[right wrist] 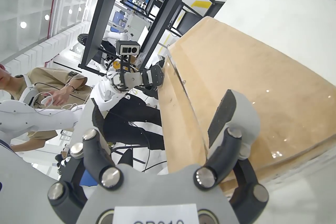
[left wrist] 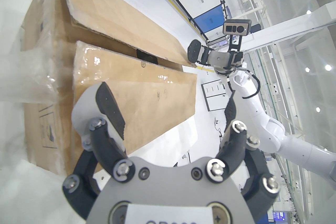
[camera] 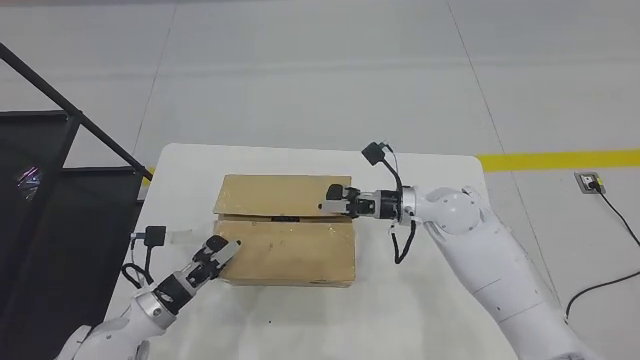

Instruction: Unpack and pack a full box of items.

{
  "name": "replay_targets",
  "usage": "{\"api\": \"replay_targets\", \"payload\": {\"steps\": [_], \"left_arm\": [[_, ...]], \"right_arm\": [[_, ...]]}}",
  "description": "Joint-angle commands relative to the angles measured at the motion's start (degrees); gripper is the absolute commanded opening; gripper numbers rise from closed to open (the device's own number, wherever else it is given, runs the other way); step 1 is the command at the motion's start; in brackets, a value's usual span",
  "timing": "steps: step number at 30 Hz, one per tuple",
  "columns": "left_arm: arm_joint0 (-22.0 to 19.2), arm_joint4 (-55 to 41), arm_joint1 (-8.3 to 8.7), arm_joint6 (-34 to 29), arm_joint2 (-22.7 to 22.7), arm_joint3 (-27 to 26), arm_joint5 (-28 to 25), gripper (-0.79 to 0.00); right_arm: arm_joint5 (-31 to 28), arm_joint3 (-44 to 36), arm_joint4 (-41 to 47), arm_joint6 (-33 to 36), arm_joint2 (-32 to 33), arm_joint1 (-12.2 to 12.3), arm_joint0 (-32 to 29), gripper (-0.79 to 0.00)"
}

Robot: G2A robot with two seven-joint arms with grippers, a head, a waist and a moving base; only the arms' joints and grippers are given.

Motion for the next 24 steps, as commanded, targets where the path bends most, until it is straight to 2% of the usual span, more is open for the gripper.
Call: {"api": "replay_targets", "payload": {"steps": [1,6,12,19,24], "left_arm": [[-0.37,0.99,-0.15,1.25,0.54,0.02,1.06,0.000],[-1.35,1.40,-0.51,2.58,1.93,0.53,2.07,0.000],[-1.50,0.24,-0.85,4.86,1.72,0.49,1.58,0.000],[1.03,-7.71,-1.19,11.15,-4.41,2.68,3.57,0.000],[3.54,-9.73,-1.43,15.88,-8.24,4.57,7.31,0.000]], "right_arm": [[1.48,-1.71,0.08,0.50,0.70,0.39,-1.14,0.000],[5.72,-4.77,-0.62,0.38,1.50,1.03,-3.79,0.000],[7.49,-5.86,-1.49,0.14,1.56,1.41,-6.05,0.000],[7.52,-4.45,-0.62,-0.92,1.33,1.34,-6.64,0.000],[7.52,-4.25,-0.64,-0.94,1.26,1.32,-6.60,0.000]]}}
